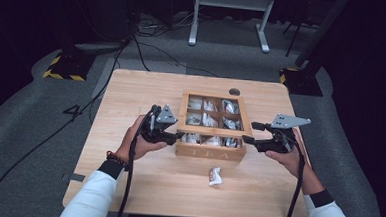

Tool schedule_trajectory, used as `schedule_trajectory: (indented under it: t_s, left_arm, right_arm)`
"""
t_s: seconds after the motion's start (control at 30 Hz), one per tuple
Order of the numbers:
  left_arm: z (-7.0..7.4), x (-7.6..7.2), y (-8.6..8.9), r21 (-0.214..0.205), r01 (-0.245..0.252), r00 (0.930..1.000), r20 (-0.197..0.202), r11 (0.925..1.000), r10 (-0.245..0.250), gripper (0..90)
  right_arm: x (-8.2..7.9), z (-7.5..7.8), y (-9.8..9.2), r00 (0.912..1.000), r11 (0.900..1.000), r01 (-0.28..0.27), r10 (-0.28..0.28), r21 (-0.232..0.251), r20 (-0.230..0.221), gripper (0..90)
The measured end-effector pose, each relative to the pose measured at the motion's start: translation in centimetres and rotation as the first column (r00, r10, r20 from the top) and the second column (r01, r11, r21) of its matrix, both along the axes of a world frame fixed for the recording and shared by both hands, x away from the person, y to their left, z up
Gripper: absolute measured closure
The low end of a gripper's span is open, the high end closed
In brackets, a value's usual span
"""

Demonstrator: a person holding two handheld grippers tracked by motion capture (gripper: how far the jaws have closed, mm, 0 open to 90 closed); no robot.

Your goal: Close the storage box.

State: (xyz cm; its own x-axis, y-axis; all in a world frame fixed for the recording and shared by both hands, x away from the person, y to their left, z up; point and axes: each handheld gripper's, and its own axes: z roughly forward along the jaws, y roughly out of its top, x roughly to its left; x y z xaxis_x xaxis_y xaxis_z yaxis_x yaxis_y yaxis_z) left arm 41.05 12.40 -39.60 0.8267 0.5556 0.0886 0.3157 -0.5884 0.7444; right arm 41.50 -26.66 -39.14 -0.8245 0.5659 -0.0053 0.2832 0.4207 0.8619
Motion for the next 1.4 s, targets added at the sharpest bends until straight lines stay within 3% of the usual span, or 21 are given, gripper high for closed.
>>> schedule_trajectory:
  t_s: [0.23,0.73,0.83,1.4]
  left_arm:
    - [-0.8,-0.1,0.1,-0.001,0.008,0.9998,-0.02,1.0,-0.008,45.3]
    - [-2.6,0.0,-0.1,0.036,0.041,0.9969,-0.069,0.9985,-0.039,42.9]
    - [-3.0,0.0,-0.2,0.061,0.05,0.9961,-0.075,0.9969,-0.046,42.2]
    - [-3.8,0.1,-0.2,0.051,0.048,0.9953,-0.087,0.9975,-0.043,39.6]
  right_arm:
    - [-0.1,-0.8,0.3,0.9998,0.9999,-0.008,0.008,-0.011,-0.019,34.6]
    - [-0.4,-2.7,0.6,0.999,0.9989,-0.003,0.001,-0.047,-0.044,32.7]
    - [-0.3,-3.1,0.8,0.9988,0.9982,-0.003,0.0,-0.059,-0.05,32.8]
    - [-0.3,-3.6,0.9,0.9981,0.9975,0.002,-0.006,-0.07,-0.061,32.3]
